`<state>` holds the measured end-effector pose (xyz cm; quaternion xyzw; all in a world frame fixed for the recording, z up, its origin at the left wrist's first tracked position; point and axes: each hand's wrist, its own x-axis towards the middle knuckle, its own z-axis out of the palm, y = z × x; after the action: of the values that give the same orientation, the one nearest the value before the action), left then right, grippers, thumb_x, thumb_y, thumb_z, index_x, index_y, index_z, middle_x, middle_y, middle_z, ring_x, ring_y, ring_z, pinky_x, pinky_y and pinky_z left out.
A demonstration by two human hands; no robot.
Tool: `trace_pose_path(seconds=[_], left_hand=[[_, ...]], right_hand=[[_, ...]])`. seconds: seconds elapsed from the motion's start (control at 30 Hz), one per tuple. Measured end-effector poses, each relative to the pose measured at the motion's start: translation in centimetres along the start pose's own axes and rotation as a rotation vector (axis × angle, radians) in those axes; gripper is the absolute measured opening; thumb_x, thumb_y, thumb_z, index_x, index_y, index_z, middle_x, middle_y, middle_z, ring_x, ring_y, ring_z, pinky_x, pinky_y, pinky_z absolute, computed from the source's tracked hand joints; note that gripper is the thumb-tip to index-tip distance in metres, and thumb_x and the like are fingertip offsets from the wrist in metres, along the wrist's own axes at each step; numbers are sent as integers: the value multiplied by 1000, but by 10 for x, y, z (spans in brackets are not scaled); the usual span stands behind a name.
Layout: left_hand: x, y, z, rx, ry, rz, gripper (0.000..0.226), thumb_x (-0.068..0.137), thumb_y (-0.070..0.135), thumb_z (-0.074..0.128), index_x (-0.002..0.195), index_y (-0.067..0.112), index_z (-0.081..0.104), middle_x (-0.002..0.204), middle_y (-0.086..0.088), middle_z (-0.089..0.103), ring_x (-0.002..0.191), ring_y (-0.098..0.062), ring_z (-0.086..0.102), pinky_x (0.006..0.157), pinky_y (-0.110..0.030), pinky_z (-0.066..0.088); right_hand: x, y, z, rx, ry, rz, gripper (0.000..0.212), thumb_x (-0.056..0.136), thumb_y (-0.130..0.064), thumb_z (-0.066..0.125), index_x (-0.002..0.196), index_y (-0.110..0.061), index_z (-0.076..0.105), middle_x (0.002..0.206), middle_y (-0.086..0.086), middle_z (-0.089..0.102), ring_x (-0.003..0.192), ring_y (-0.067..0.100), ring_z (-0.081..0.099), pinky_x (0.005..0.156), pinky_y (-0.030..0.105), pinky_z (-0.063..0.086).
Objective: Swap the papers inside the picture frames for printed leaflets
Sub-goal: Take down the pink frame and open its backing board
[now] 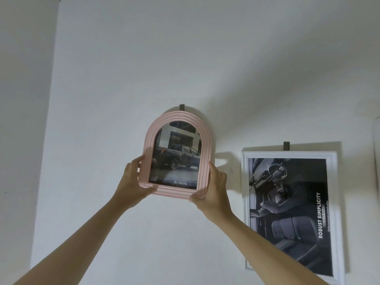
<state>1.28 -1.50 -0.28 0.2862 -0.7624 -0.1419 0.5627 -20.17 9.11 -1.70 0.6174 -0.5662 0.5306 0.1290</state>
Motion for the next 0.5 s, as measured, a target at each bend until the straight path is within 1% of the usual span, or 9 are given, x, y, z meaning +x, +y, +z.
trace_pose_path(seconds=[0.07, 0.1, 0.2, 0.23, 0.33, 0.4, 0.5], left_hand=[[-3, 5, -3, 6, 14, 21, 94, 64, 12, 84, 140, 25, 30, 123, 3, 40, 105, -17, 51, 89, -36, 52], [-3, 8, -6, 4, 17, 29, 94, 64, 13, 84, 140, 25, 30, 123, 3, 39, 105, -17, 51, 88, -36, 53], [-6, 19, -15, -4, 15, 51, 95, 64, 18, 84, 141, 26, 28, 123, 4, 38, 105, -17, 51, 87, -37, 54], [-9, 23, -19, -8, 8, 56, 96, 65, 19, 84, 141, 27, 27, 123, 5, 38, 106, -17, 51, 87, -37, 54], [-25, 34, -29, -20, -17, 64, 97, 65, 21, 84, 141, 30, 25, 124, 4, 37, 107, -17, 51, 87, -38, 55], [-43, 41, -33, -20, -43, 56, 100, 63, 22, 85, 142, 33, 23, 126, 6, 38, 104, -15, 51, 83, -35, 55], [-82, 52, -36, -69, -126, 19, 108, 59, 24, 88, 141, 41, 18, 124, 12, 42, 99, -10, 54, 71, -21, 53]], right_hand=[[1, -3, -5, 41, -9, 7, 99, 70, -7, 76, 147, -22, 16, 122, 1, 27, 83, -16, 48, 64, 2, 43], [2, -6, -8, 61, -13, 10, 98, 70, -4, 75, 147, -21, 16, 121, 2, 27, 81, -16, 50, 64, 1, 42], [1, -17, -20, 105, -20, -2, 97, 71, -1, 74, 147, -23, 17, 121, 3, 28, 70, -3, 56, 63, -2, 38], [-1, -22, -25, 119, -21, -14, 97, 72, 0, 73, 147, -23, 17, 122, 4, 29, 68, -3, 56, 63, -2, 38], [-15, -34, -42, 140, -43, -18, 97, 72, -1, 75, 147, -21, 17, 120, 2, 32, 74, -14, 50, 63, 0, 39], [-31, -39, -52, 151, -70, -7, 97, 71, -2, 75, 147, -22, 18, 122, 2, 35, 75, -17, 49, 63, 1, 39], [-66, -40, -67, 150, -128, 42, 100, 70, -7, 77, 147, -29, 17, 125, -2, 35, 88, -10, 49, 67, 6, 43]])
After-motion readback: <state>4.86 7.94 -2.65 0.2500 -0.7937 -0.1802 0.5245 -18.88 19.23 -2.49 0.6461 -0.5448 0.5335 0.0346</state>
